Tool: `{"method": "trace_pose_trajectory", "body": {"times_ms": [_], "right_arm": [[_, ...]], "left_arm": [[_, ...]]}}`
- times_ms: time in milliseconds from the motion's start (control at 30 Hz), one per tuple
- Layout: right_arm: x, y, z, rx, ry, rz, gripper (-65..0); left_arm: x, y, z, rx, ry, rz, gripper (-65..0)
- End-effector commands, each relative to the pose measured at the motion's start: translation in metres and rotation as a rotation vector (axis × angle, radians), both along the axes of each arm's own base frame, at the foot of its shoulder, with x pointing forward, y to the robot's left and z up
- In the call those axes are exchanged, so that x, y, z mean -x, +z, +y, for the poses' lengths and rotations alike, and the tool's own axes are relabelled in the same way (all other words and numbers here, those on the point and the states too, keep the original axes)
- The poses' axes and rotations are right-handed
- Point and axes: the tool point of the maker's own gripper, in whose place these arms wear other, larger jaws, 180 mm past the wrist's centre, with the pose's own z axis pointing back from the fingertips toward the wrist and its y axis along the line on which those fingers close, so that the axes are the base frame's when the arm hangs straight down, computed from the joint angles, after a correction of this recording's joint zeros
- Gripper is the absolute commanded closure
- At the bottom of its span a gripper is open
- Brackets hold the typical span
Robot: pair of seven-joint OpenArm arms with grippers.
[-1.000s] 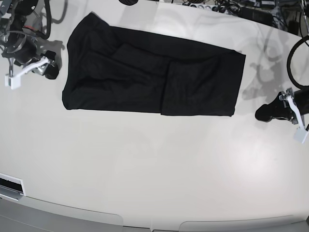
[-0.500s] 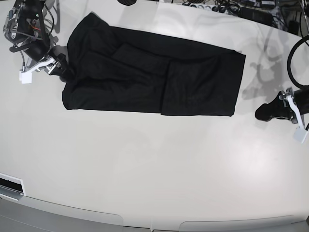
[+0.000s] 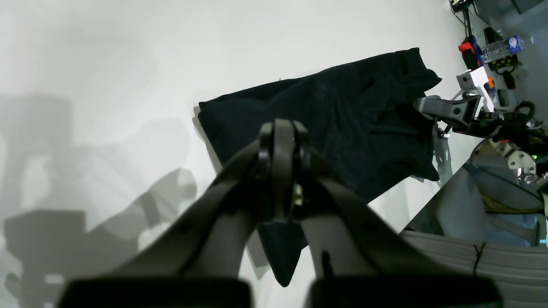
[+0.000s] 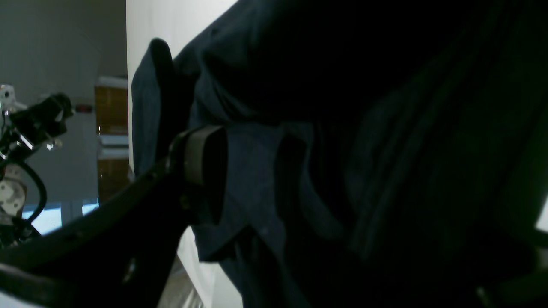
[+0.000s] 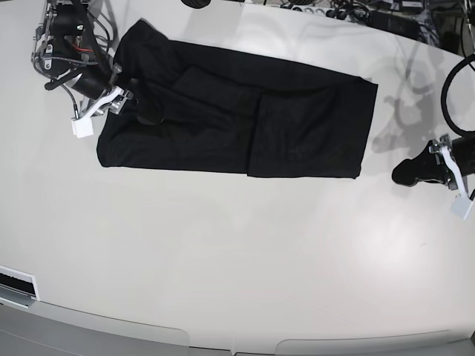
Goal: Layout the t-shirt on the table in an organized manner, then fold the t-shirt properly
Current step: 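Grasp the strip's end near the right gripper, then fold the held end over onto the shirt with the right gripper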
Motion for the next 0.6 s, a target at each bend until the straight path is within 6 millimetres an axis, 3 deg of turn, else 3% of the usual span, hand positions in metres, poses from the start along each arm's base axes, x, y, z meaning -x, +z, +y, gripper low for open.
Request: {"method": "trace_pose_trajectory", "body": {"times_ms": [0,300,367,467,500,567], "right_arm": [[-0.004,0.001,0.001,0.011,0.008,-0.006,-39.0],[-0.02,-0.002,0.009,0.062,0.013,-0.03,-38.4],[-0.019,-0.004,0.008,0.077,0.021,-0.026,-31.3],[-0.019,-0.005,0.007,0.09,0.026,-0.022,-3.4],[-0.018,-0.005,0.007,0.09,0.026,-0.021,0.0],[-0.02,-0.004,0.006,0.093,0.026,-0.027,0.0]], "left_arm": [[-0.009,0.018,0.006,0.003,0.005,-0.058,0.0],[-0.009,0.019,0.006,0.003,0.005,-0.058,0.0],[-0.009,0.018,0.006,0.003,0.005,-0.058,0.0],[-0.009,0.019,0.006,0.003,0.005,-0.058,0.0],[-0.009,0.019,0.006,0.003,0.005,-0.058,0.0],[-0.009,0.018,0.006,0.003,0.005,-0.058,0.0]]}}
